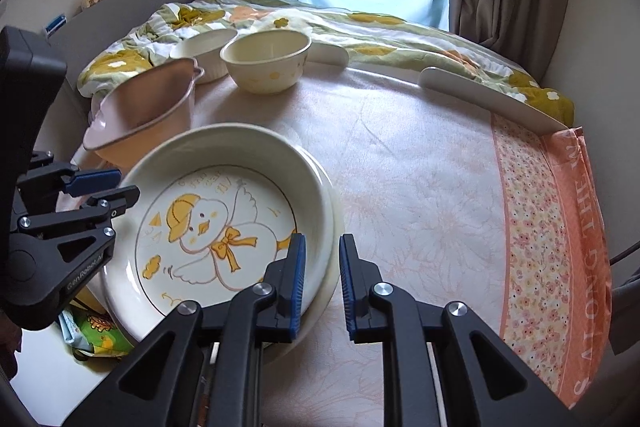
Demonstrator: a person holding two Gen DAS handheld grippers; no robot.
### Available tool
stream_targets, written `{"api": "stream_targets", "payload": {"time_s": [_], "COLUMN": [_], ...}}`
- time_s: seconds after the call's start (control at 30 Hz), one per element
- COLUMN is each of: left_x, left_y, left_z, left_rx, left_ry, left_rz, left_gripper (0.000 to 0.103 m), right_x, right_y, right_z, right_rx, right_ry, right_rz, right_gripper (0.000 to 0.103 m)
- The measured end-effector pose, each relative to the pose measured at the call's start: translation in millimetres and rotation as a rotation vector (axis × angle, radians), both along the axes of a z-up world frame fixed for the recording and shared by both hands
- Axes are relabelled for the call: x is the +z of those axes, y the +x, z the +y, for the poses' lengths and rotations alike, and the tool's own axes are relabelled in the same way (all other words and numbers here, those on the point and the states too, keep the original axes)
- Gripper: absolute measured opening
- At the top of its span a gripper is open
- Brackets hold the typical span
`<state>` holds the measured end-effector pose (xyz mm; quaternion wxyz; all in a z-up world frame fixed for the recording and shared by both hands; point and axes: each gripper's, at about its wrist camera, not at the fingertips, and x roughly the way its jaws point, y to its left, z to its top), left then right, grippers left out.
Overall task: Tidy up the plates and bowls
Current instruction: 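Open both grippers and pull back from the plate stack, then close both grippers on the rim of the pink handled basin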
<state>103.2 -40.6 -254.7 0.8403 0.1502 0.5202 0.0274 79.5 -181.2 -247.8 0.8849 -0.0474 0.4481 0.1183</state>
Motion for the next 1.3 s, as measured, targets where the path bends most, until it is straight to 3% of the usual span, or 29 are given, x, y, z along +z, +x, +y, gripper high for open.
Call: {"api": "stream_targets", "payload": {"time_s": [0.13,0.17,0.2,0.23,0.27,0.3,0.33,0.43,0.53,0.73,0.83,0.9,0.97,1.03,1.17,1.23,1.3], "left_x": [44,56,67,77,86,96,104,110,104,57,28,10,-6,-17,-33,-37,-41], "left_y": [-3,-5,-6,-6,-8,-12,-13,-4,2,19,31,42,51,60,74,77,81], "left_z": [25,33,42,51,61,70,80,113,149,195,203,207,210,212,214,213,213], "left_rx": [0.087,0.114,0.142,0.171,0.199,0.219,0.233,0.303,0.361,0.431,0.437,0.441,0.443,0.434,0.411,0.395,0.384], "left_ry": [-0.138,-0.16,-0.185,-0.204,-0.217,-0.233,-0.25,-0.287,-0.367,-0.554,-0.615,-0.661,-0.68,-0.683,-0.691,-0.687,-0.681], "left_rz": [-0.081,-0.109,-0.135,-0.162,-0.2,-0.254,-0.285,-0.271,-0.267,-0.17,-0.103,-0.057,-0.023,0.006,0.061,0.077,0.092], "left_gripper": [0.017,0.023,0.044,0.064,0.1,0.103,0.103,0.103,0.102,0.1,0.09,0.077,0.072,0.064,0.05,0.045,0.023], "right_x": [33,42,51,59,67,74,79,89,85,54,32,20,9,-3,-22,-27,-31], "right_y": [14,19,25,32,38,45,52,77,105,138,153,162,171,179,187,188,190], "right_z": [-8,-8,-8,-8,-5,-3,1,17,41,92,117,130,140,150,160,161,161], "right_rx": [0.041,0.059,0.075,0.093,0.113,0.135,0.159,0.217,0.271,0.278,0.311,0.334,0.344,0.352,0.354,0.352,0.349], "right_ry": [0.086,0.113,0.139,0.166,0.191,0.222,0.25,0.294,0.293,0.26,0.252,0.253,0.257,0.264,0.251,0.251,0.256], "right_rz": [-0.022,-0.028,-0.034,-0.038,-0.041,-0.046,-0.052,-0.035,0.097,0.181,0.244,0.265,0.296,0.335,0.39,0.41,0.424], "right_gripper": [0.016,0.019,0.032,0.058,0.073,0.099,0.103,0.103,0.103,0.103,0.103,0.101,0.095,0.074,0.053,0.036,0.026]}}
